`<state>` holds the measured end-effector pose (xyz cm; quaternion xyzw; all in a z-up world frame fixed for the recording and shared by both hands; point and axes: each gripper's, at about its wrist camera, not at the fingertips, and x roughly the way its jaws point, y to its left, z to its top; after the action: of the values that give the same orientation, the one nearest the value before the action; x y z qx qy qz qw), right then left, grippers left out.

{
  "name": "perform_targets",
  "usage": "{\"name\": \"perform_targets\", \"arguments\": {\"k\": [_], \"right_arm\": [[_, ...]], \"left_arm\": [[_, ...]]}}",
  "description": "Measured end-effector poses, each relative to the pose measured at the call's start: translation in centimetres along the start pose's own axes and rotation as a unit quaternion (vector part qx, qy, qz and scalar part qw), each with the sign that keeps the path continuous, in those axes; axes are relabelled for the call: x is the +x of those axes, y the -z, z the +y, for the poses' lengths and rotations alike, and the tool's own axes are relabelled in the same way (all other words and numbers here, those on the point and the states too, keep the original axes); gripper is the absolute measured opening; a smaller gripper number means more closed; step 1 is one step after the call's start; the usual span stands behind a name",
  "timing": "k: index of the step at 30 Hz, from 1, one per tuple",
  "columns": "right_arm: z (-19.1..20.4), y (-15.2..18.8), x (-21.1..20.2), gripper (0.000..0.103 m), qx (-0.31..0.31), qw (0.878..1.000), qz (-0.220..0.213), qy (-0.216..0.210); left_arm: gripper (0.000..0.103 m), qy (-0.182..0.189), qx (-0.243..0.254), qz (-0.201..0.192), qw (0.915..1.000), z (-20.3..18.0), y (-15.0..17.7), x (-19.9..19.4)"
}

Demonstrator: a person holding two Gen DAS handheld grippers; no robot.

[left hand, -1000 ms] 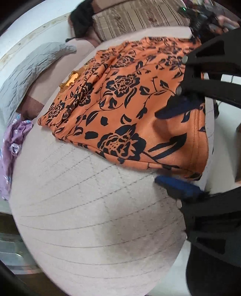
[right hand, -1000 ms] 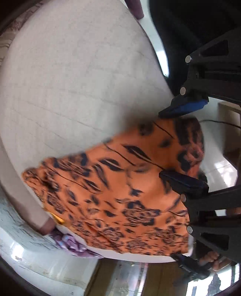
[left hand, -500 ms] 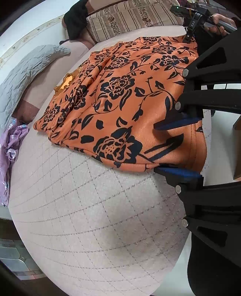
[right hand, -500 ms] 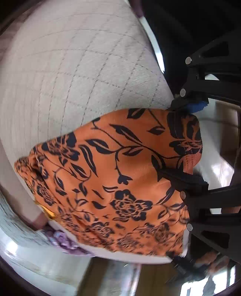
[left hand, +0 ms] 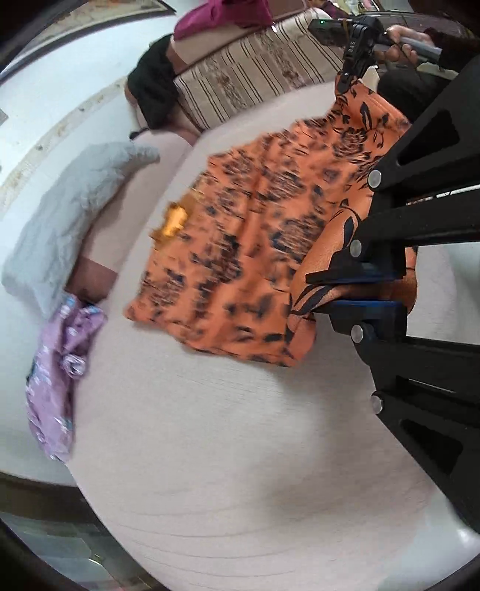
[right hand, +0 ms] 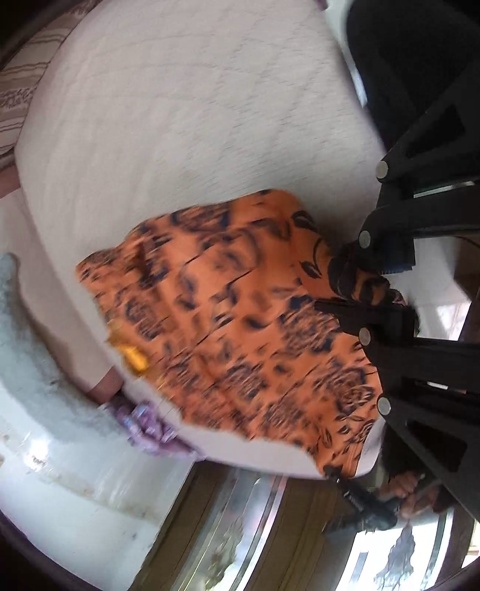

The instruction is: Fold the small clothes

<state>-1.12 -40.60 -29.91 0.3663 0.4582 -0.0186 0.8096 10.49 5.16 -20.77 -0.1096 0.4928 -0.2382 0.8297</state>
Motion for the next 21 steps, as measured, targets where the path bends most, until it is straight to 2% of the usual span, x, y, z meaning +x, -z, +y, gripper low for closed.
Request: {"name": "perform_targets", "arguments": {"k": [4, 8, 10, 13, 14, 16, 19, 21], "right_arm": [[1.7, -5.0, -0.3, 0.011, -0.005, 0.999, -0.037, -0.012], [2.8, -12.3, 0.3, 0.011, -0.006, 0.996, -0.082, -0.022], [2.8, -15.5, 1.3, 0.011, 0.003, 0.995, -0.095, -0.027], [2.2, -20.8, 5.0, 0.011, 0.026, 0.993, -0.115, -0.024], [1.7, -21.6, 5.9, 0.011, 0.032, 0.992, -0.117, -0.023], [-0.1, -23.9, 9.5, 0.011, 0.066, 0.991, -0.117, -0.025], [-3.0, -25.3, 14.5, 0.015, 0.114, 0.989, -0.093, -0.032], [-4.8, -25.4, 17.0, 0.020, 0.136, 0.987, -0.079, -0.037]], "left_arm": [[0.007, 0.007, 0.004, -0.007, 0.9999, -1.1, -4.8, 0.5], [0.007, -0.022, 0.019, -0.015, 0.9995, -2.4, -10.5, 3.3], [0.007, -0.031, 0.019, -0.014, 0.9992, -2.3, -13.5, 5.5], [0.007, -0.034, 0.002, -0.003, 0.9994, -1.7, -17.5, 9.9], [0.007, -0.035, -0.005, 0.001, 0.9994, -1.3, -18.6, 11.7], [0.009, -0.046, -0.011, 0.014, 0.9988, -0.9, -19.9, 15.2], [0.009, -0.076, -0.038, 0.060, 0.9946, 0.9, -20.1, 21.3], [0.011, -0.067, -0.058, 0.053, 0.9947, 2.1, -19.7, 22.6]]}}
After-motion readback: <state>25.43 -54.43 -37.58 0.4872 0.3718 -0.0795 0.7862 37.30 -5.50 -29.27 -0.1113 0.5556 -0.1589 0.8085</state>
